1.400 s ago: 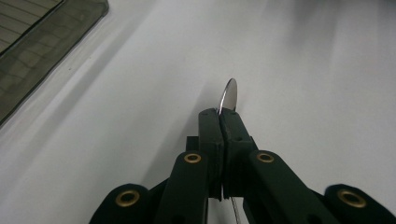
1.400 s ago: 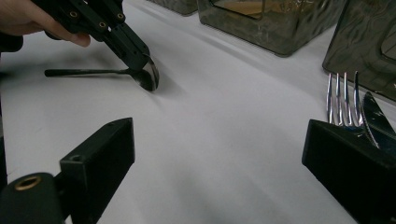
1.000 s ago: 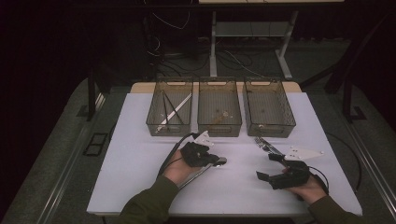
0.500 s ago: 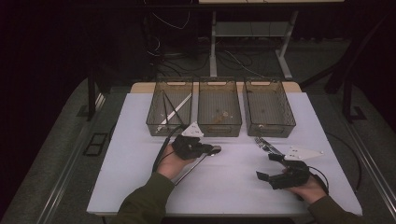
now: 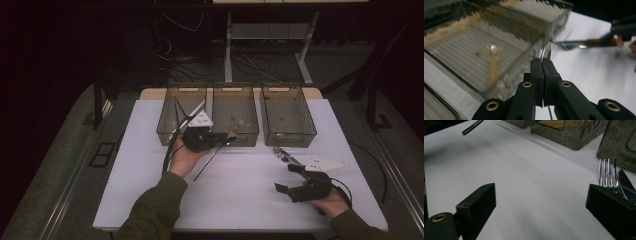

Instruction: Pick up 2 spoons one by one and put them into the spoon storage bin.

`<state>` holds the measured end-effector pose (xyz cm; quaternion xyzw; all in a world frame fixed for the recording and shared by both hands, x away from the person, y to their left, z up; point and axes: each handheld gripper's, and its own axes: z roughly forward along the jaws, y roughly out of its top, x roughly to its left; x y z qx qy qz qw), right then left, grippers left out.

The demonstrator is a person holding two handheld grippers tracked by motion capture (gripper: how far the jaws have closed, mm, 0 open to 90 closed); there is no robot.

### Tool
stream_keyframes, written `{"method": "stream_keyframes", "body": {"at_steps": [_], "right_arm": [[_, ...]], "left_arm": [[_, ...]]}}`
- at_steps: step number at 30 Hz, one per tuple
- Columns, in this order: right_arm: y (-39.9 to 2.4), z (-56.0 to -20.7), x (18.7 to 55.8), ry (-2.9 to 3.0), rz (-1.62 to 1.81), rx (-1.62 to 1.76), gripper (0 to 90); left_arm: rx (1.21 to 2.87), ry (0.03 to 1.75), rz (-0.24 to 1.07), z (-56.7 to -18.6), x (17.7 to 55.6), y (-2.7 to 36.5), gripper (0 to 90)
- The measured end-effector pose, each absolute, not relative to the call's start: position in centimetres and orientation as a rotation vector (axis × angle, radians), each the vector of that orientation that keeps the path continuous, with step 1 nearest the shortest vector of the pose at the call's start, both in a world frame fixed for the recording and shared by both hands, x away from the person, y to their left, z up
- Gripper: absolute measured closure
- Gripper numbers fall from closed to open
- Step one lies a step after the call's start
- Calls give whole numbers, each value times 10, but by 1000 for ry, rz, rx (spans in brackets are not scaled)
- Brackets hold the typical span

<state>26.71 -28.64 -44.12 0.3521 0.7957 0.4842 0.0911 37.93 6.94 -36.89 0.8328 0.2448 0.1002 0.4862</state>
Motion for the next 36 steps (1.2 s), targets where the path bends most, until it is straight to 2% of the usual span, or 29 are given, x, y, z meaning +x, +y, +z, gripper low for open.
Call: {"method": "stream_keyframes", "body": {"at_steps": [13,22,32,36], "right_arm": [[-287,-441,267,2355,1438,1053,95],[-288,-440,266,2350,1451,1052,95],[-288,-439,265,2348,1459,1036,95],[-288,-439,265,2348,1457,1038,95]], "left_arm": [[2005,605,342,-329,442,50,887],[1995,656,415,-315,489,32,887],[2001,756,394,-340,521,14,887],[2076,758,400,-354,523,4,887]]}}
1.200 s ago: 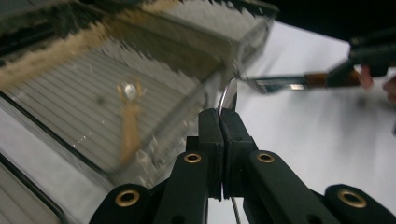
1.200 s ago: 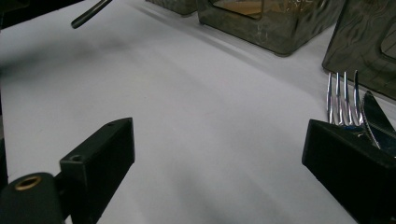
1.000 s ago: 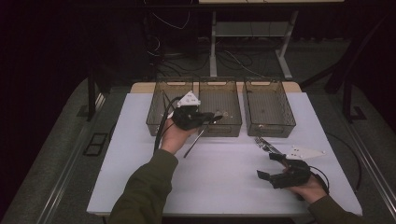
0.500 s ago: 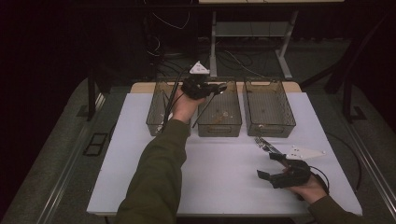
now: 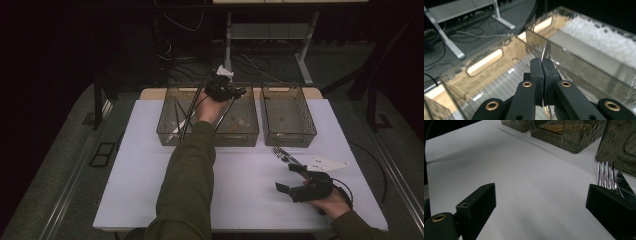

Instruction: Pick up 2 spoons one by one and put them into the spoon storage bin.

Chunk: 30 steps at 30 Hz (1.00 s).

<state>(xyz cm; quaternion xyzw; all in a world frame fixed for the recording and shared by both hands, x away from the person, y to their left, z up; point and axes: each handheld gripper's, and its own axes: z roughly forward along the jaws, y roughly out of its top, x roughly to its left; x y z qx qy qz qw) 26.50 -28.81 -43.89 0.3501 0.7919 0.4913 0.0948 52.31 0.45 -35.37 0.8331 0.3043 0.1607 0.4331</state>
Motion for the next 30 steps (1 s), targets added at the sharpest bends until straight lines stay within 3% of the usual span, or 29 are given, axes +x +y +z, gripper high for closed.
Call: {"method": "stream_keyframes", "body": {"at_steps": [5,8,14,30], "right_arm": [[-288,-439,265,2346,1459,1043,95],[-289,-438,265,2347,1461,1041,95],[-288,-438,264,2349,1460,1031,95],[-286,-440,265,2367,1441,1025,95]], "left_arm": [[2133,780,389,-368,523,-7,875],[2177,801,416,-372,522,-11,644],[2138,782,375,-369,507,-1,507],[2046,669,252,-359,436,31,293]]}}
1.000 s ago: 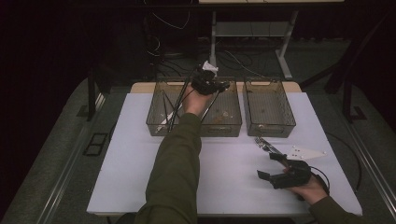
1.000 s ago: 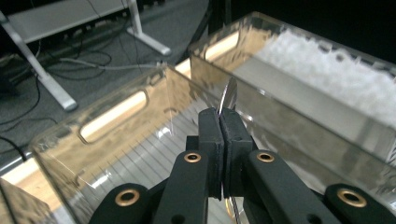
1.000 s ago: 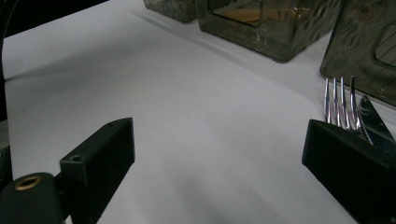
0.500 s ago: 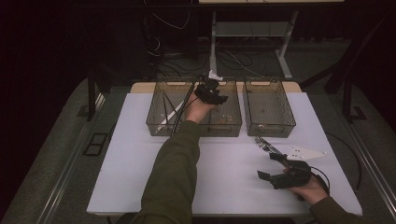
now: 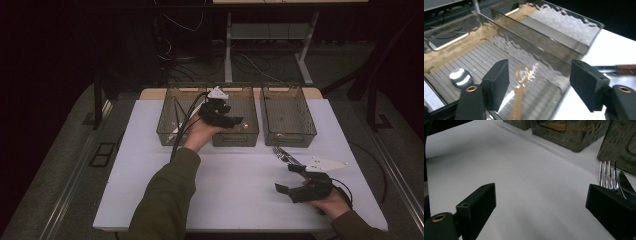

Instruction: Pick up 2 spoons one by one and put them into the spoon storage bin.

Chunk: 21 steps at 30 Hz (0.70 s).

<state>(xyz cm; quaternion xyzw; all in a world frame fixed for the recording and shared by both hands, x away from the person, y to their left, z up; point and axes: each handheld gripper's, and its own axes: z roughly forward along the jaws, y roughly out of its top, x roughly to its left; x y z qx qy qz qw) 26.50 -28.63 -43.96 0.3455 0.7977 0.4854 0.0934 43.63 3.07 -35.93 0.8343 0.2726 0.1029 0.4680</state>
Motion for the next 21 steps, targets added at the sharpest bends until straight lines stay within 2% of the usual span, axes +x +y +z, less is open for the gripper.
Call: {"method": "stream_keyframes", "body": {"at_steps": [12,21], "right_arm": [[-286,-441,266,2367,1433,1024,95],[-286,-441,267,2364,1424,1034,95]], "left_arm": [[2051,617,268,-378,380,62,215],[2027,667,288,-397,345,96,141]]}}
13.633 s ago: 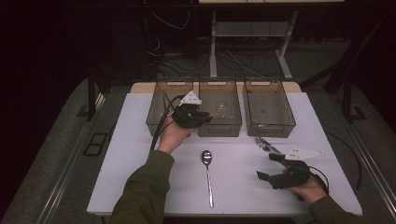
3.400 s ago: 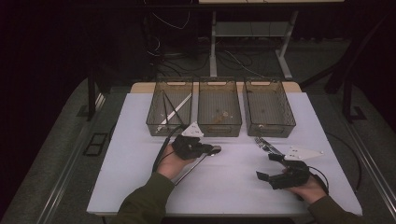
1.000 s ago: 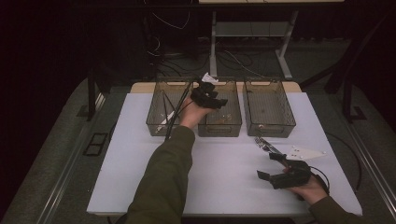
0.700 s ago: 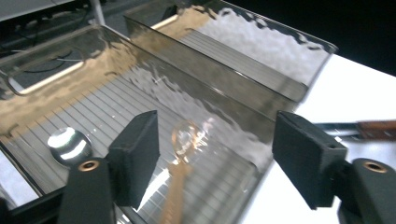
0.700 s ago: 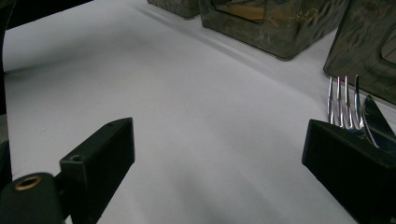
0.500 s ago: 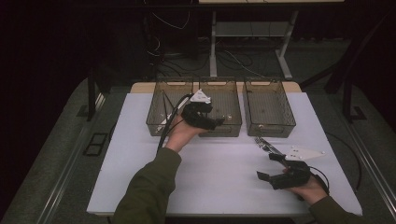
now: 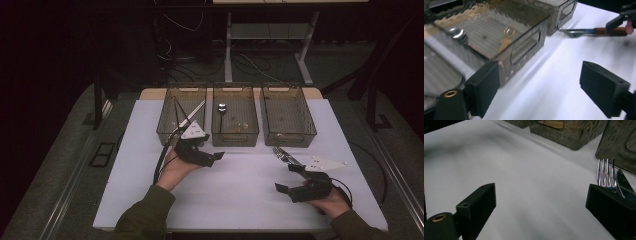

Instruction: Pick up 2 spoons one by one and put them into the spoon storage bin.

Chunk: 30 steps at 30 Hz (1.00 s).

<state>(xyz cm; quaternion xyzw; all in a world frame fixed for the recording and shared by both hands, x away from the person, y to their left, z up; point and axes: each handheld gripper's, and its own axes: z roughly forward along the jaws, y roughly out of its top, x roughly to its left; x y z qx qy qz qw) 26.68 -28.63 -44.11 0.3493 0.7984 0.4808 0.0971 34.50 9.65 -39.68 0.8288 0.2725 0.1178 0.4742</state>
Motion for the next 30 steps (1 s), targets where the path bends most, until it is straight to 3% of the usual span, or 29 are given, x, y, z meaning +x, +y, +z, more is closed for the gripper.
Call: {"method": "stream_keyframes", "body": {"at_steps": [17,30], "right_arm": [[-290,-437,266,2366,1409,1022,95],[-305,-421,271,2373,1306,1009,95]], "left_arm": [[2002,685,253,-427,291,144,0],[2008,668,230,-436,278,150,0]]}}
